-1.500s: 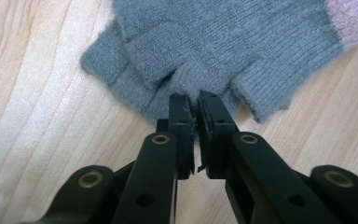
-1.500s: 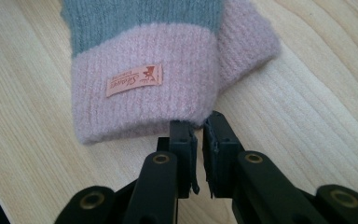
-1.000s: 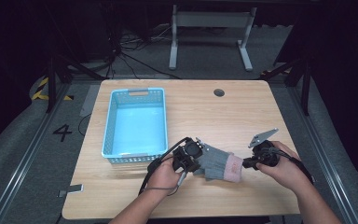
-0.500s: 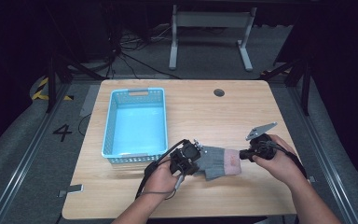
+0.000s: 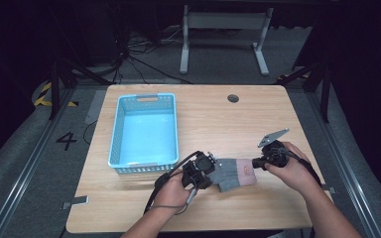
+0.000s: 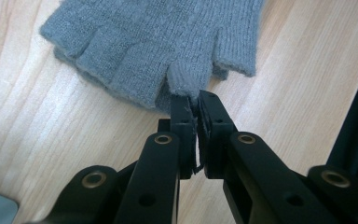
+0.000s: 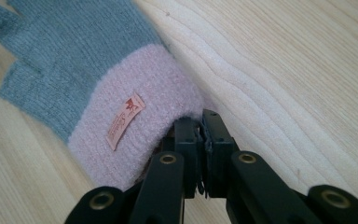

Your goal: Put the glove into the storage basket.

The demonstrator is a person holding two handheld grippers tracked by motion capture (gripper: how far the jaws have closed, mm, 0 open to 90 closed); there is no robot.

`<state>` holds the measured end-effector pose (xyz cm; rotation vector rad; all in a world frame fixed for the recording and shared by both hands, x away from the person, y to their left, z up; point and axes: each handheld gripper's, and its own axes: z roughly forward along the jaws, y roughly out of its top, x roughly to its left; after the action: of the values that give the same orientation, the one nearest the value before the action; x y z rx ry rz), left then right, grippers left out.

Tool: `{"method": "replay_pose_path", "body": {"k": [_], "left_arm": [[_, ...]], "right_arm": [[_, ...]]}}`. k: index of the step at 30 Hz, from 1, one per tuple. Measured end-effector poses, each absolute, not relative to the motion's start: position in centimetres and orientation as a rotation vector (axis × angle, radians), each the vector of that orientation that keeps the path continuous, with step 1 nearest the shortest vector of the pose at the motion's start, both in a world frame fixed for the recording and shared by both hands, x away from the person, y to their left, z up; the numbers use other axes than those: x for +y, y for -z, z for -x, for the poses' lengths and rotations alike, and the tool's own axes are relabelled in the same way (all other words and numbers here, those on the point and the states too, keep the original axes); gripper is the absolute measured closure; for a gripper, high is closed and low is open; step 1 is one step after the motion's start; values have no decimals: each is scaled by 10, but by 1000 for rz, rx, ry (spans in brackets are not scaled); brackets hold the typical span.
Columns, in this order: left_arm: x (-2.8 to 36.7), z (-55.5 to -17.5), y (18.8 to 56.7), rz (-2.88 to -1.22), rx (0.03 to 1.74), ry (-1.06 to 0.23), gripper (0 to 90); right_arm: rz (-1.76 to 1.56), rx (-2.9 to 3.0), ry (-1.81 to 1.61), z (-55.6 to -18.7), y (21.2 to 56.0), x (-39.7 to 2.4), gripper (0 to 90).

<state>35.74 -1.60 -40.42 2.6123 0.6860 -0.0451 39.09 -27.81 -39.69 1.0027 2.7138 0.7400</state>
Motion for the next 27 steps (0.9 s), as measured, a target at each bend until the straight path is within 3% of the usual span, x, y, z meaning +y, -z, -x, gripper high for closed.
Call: {"method": "replay_pose_path", "body": {"k": [27], "left_arm": [[-14,-371,427,-2649,745,83,860]], "right_arm": [[-1042,2744,-688,-398,417,-276,868]]}}
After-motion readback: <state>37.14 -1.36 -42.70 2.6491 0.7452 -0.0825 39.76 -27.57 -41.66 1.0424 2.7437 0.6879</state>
